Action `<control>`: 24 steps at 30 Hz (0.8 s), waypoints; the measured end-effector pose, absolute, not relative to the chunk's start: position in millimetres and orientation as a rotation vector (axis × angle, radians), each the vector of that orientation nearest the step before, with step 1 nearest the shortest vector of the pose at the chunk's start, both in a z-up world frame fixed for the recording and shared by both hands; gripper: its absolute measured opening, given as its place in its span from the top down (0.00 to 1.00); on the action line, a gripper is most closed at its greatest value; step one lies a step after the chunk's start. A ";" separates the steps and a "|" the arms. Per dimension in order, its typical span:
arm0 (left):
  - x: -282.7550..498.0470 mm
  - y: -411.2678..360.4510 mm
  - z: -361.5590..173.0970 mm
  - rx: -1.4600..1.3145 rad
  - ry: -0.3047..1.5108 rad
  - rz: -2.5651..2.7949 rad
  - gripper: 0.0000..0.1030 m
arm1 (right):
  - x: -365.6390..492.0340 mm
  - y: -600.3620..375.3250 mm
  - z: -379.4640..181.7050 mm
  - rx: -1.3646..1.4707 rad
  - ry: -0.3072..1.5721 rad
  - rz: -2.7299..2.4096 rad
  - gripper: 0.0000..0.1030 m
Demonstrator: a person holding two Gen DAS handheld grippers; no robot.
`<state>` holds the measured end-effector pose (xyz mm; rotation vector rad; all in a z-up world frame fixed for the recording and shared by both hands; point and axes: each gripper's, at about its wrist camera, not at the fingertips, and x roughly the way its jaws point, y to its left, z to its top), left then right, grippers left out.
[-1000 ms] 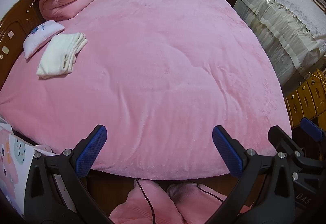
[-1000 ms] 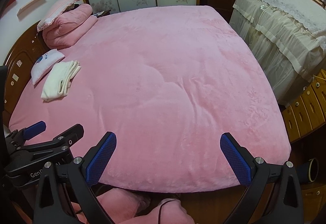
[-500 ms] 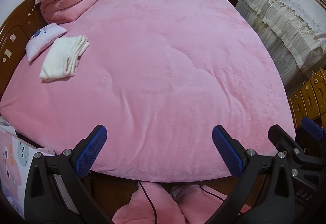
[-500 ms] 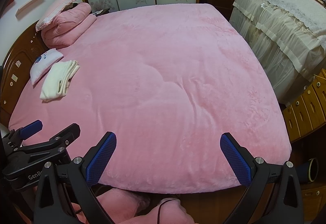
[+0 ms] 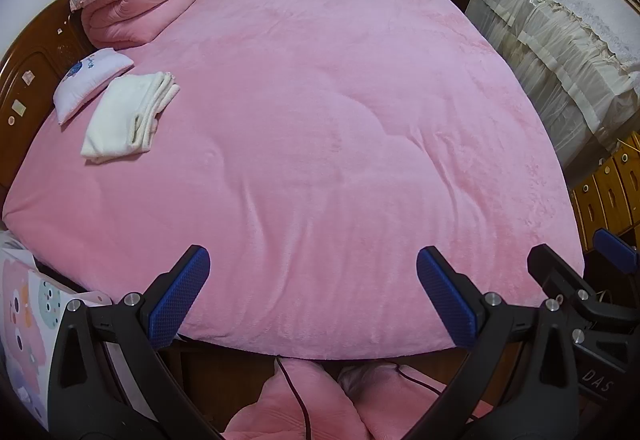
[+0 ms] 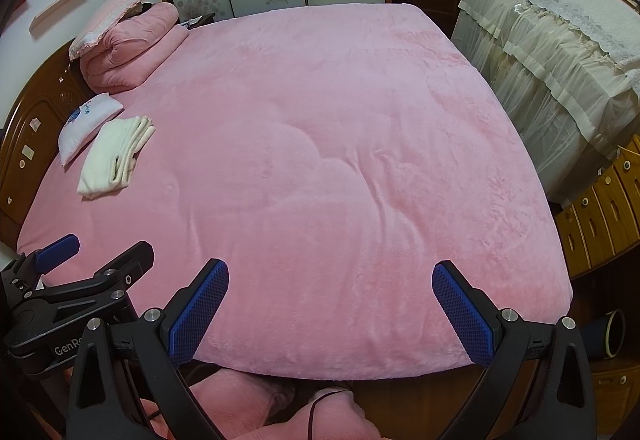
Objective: Fold large clothes
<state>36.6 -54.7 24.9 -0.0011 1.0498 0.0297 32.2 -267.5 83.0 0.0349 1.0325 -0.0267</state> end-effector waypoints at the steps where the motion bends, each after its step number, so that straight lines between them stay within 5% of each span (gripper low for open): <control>1: 36.7 -54.8 24.9 0.000 1.050 0.030 0.01 | 32.3 -267.3 83.1 0.035 1.033 -0.027 0.00; 24: 38.5 -52.9 22.3 0.002 1.057 0.028 0.01 | 49.2 -284.5 80.3 0.038 1.059 -0.018 0.00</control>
